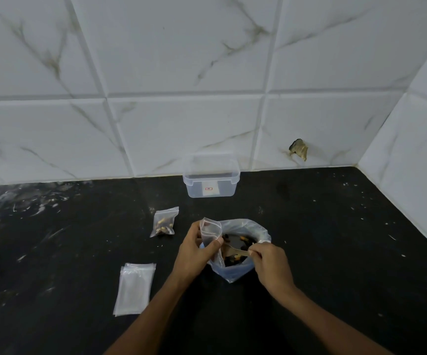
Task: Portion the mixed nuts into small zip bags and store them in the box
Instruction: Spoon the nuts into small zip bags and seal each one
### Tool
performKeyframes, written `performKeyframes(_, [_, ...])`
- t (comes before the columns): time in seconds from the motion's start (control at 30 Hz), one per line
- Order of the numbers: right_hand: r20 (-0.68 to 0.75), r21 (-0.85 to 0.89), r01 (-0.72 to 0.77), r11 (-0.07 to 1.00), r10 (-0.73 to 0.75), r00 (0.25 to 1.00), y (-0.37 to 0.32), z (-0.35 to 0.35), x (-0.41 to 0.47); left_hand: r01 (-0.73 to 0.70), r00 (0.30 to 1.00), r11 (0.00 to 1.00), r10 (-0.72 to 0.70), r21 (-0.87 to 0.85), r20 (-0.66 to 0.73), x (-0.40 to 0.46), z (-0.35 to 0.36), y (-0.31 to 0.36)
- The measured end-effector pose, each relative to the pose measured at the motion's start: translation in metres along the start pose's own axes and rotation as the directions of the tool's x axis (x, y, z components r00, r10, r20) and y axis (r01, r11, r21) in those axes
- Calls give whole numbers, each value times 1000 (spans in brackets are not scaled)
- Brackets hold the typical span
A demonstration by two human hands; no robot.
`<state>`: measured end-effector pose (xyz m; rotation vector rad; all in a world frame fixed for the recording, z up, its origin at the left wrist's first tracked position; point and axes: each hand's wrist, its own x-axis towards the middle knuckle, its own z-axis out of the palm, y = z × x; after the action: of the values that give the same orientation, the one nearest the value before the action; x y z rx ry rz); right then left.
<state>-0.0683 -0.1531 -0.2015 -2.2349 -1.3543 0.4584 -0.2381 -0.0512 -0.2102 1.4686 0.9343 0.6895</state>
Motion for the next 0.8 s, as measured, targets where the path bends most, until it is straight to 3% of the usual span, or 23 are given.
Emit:
performKeyframes(0.2, [135, 227, -242, 943, 216, 967, -5, 0, 3, 9, 1000, 1000, -9, 23, 23, 2, -2, -1])
performKeyframes(0.37, [205, 426, -462, 778, 415, 887, 1, 2, 7, 22, 1000, 999, -23, 29, 19, 1, -3, -2])
performKeyframes(0.8, [240, 597, -522, 610, 485, 841, 6, -38, 4, -1, 1000, 996, 3, 91, -21, -2, -6, 8])
